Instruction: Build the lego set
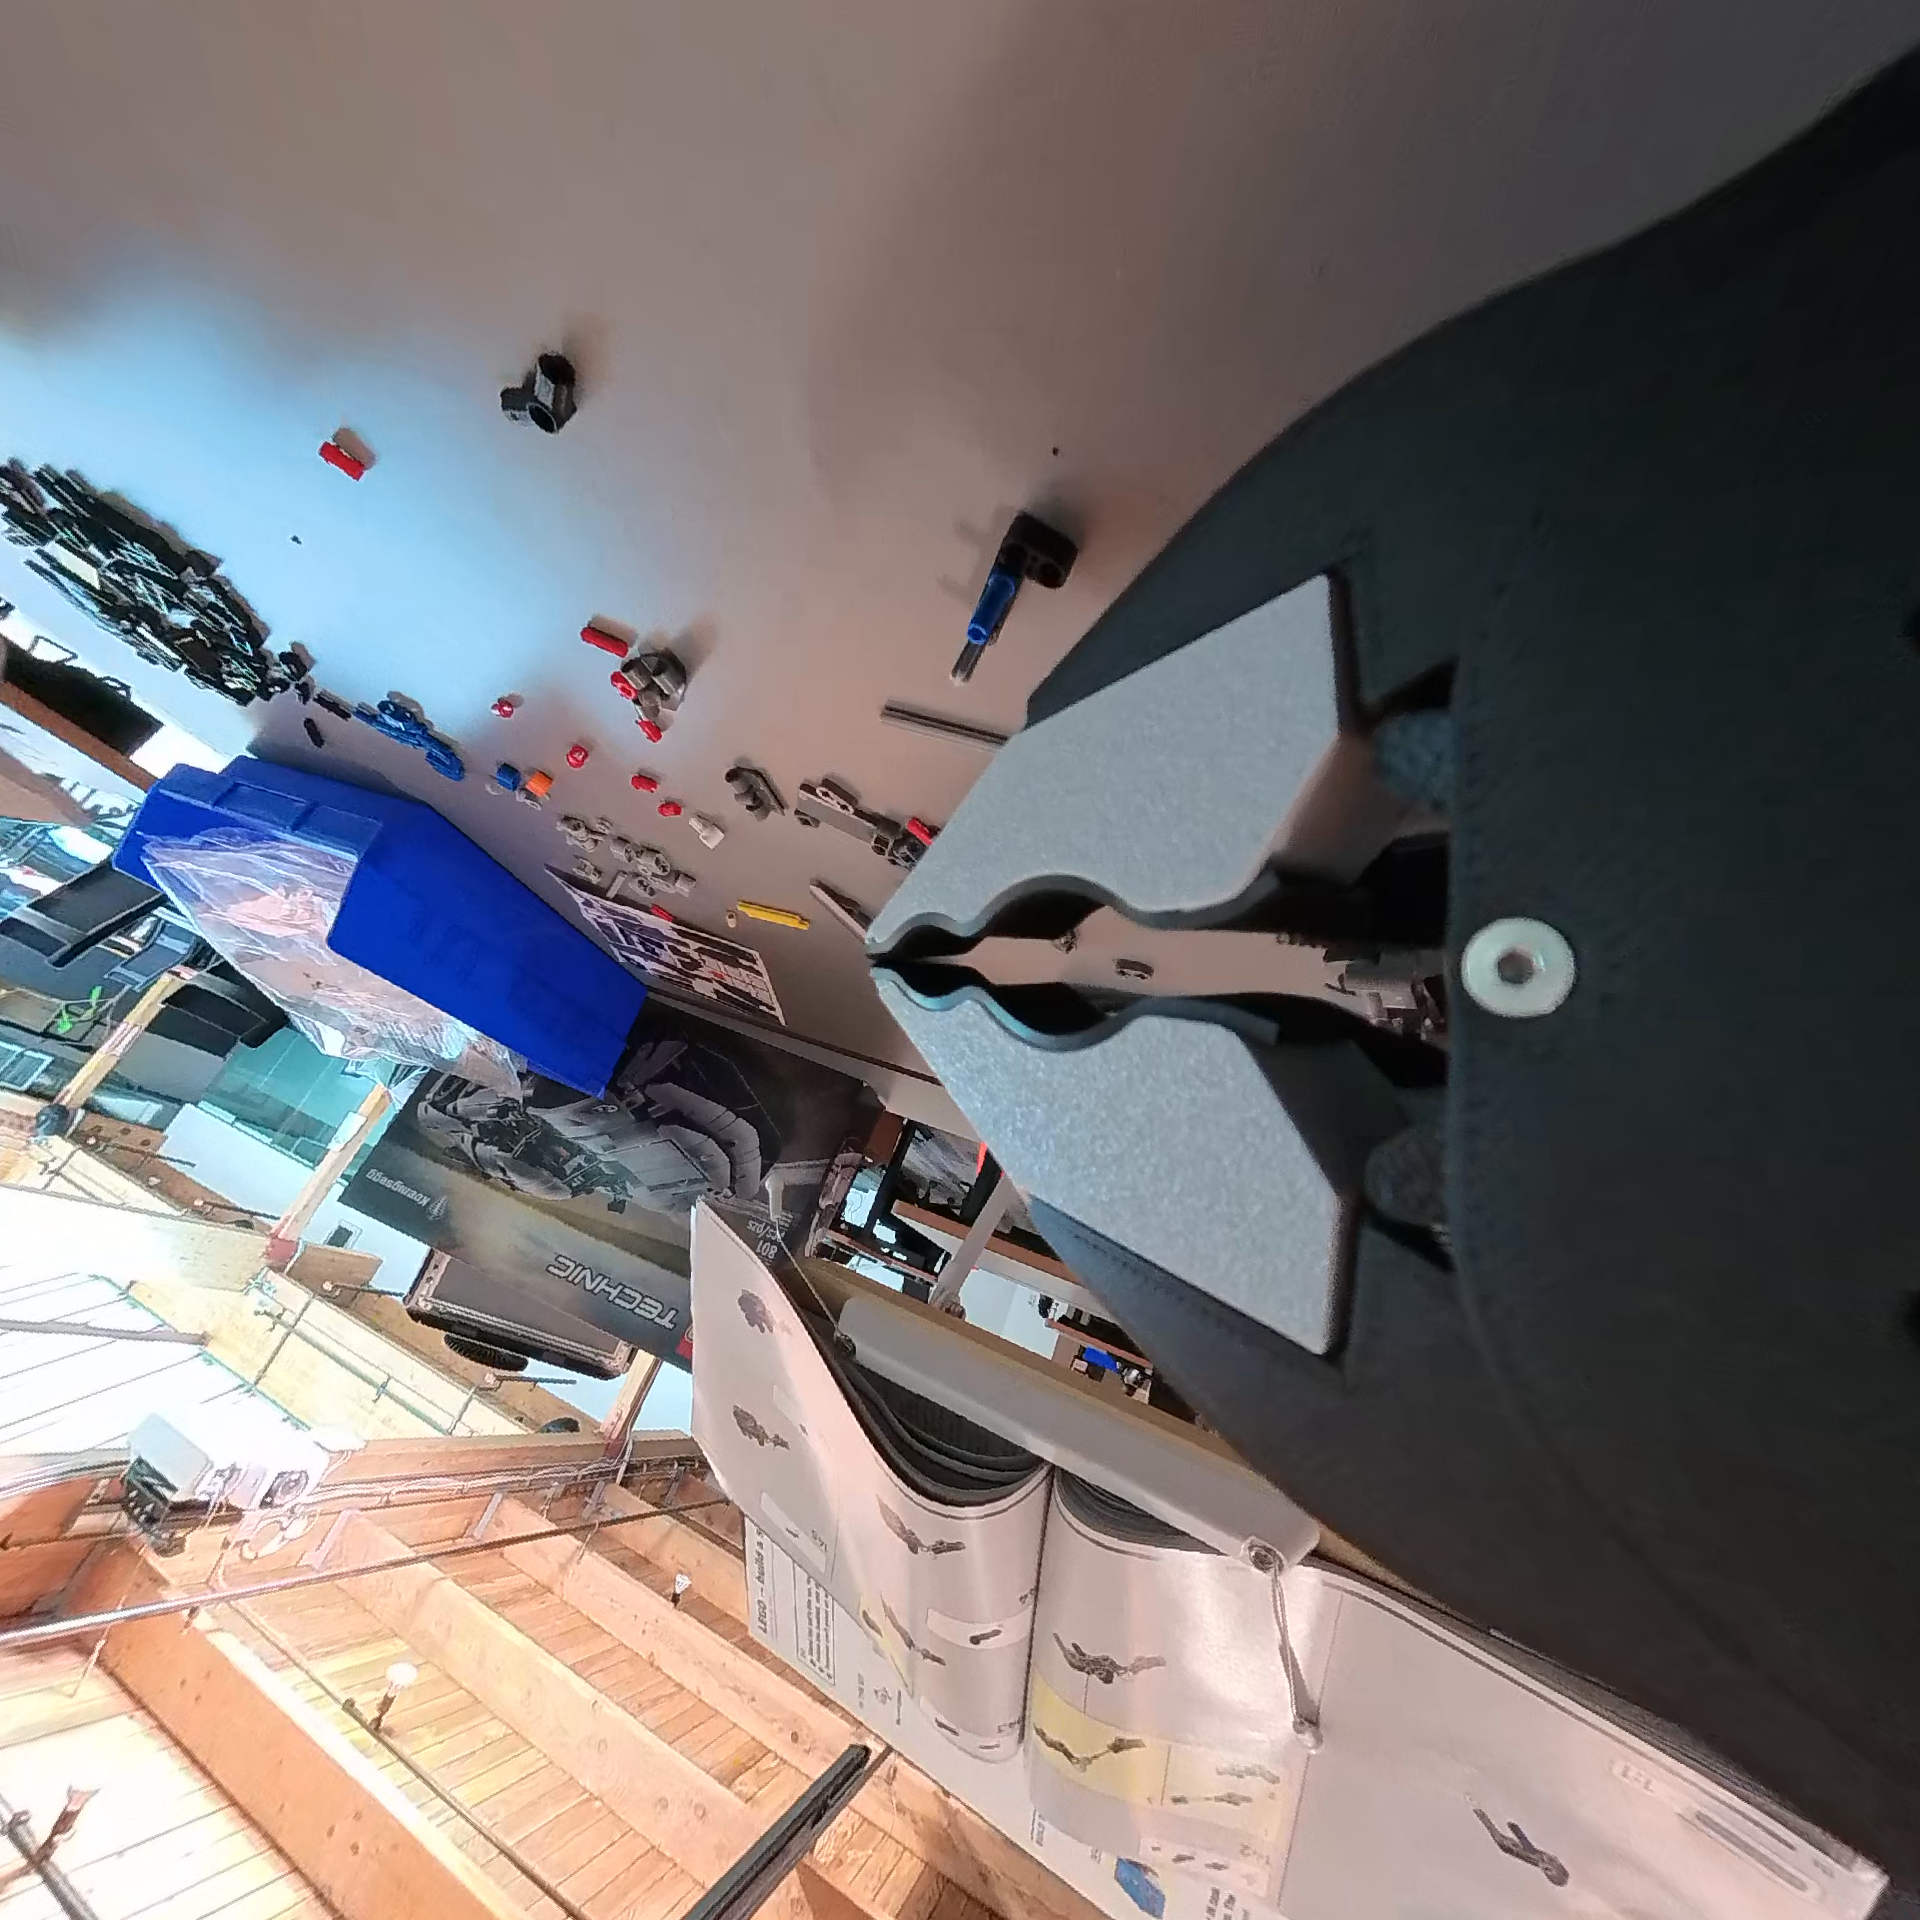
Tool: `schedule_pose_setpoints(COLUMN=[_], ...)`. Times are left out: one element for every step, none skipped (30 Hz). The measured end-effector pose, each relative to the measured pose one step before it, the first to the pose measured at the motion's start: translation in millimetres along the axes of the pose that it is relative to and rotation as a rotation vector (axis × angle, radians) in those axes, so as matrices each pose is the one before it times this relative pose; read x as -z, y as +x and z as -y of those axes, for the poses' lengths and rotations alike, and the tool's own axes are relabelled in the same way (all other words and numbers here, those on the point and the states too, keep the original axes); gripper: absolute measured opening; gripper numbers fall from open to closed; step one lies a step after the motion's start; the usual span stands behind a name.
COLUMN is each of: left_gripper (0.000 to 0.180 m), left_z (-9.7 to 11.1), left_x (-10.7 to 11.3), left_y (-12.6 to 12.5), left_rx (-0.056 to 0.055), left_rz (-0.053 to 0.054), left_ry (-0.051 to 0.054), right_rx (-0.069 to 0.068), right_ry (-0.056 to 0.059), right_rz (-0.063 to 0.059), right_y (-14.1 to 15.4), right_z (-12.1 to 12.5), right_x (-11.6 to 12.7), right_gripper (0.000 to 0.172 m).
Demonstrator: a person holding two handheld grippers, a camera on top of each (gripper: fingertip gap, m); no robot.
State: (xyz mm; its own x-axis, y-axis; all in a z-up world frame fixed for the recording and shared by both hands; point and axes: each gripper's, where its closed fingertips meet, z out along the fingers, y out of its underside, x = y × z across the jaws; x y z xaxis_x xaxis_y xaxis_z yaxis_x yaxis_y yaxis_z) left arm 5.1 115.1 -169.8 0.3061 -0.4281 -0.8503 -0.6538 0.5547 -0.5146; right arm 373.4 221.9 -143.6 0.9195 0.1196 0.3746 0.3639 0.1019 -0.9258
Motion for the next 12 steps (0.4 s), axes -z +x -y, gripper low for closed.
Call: schedule_pose_setpoints(left_gripper=[0.0,0.0,0.0,0.0,0.0,0.0,0.0,0.0,0.0,0.0,0.0,0.0], left_z=[0.22,0.06,0.04,0.39,0.51,0.62,0.68,0.57,0.49,0.59,0.71,0.6], left_x=[0.04,0.07,0.08,0.14,0.25,0.26,0.29,0.48,0.53,0.66,0.71,0.57], left_y=[-0.32,-0.11,-0.01,-0.02,-0.03,-0.05,-0.09,-0.07,-0.06,-0.57,-0.9,-0.89], left_rx=[0.0008,-0.0011,-0.0011,-0.0005,-0.0001,-0.0009,-0.0021,-0.0024,-0.0011,0.0,0.0004,0.0014], left_rz=[0.0006,0.0005,-0.0002,0.0002,-0.0001,0.0002,0.0008,0.0006,-0.0006,0.0018,0.0028,0.0022], left_ry=[0.0009,0.0001,-0.0001,0.0012,0.0018,0.0017,0.0021,0.0013,0.0009,0.0023,0.0029,0.002], right_rx=[-0.0138,-0.0081,0.0012,0.0085,0.0096,0.0091,0.0111,0.0148,0.0155,0.0135,0.0116,0.01], right_ry=[-0.0002,-0.0011,-0.0034,-0.0075,-0.0094,-0.0085,-0.0074,-0.0082,-0.0102,-0.0095,-0.0048,-0.002], right_rz=[0.0021,0.0022,-0.0017,-0.0056,-0.004,-0.0007,-0.0009,-0.0034,-0.0053,-0.0041,-0.0015,-0.0007], right_y=[1.16,0.27,0.03,0.09,-0.45,-0.92,-1.01,-0.81,-0.49,-0.73,-0.9,-0.76], right_z=[-0.7,-0.52,-0.72,-1.24,-1.46,-1.2,-1.13,-1.16,-1.5,-1.39,-0.52,-0.18], right_x=[-0.43,-0.55,-0.48,-0.62,-0.63,-0.7,-0.8,-0.88,-1.02,-1.05,-0.76,-0.51], right_gripper=[0.039,0.04,0.04,0.04,0.04,0.039,0.039,0.039,0.038,0.038,0.038,0.038])
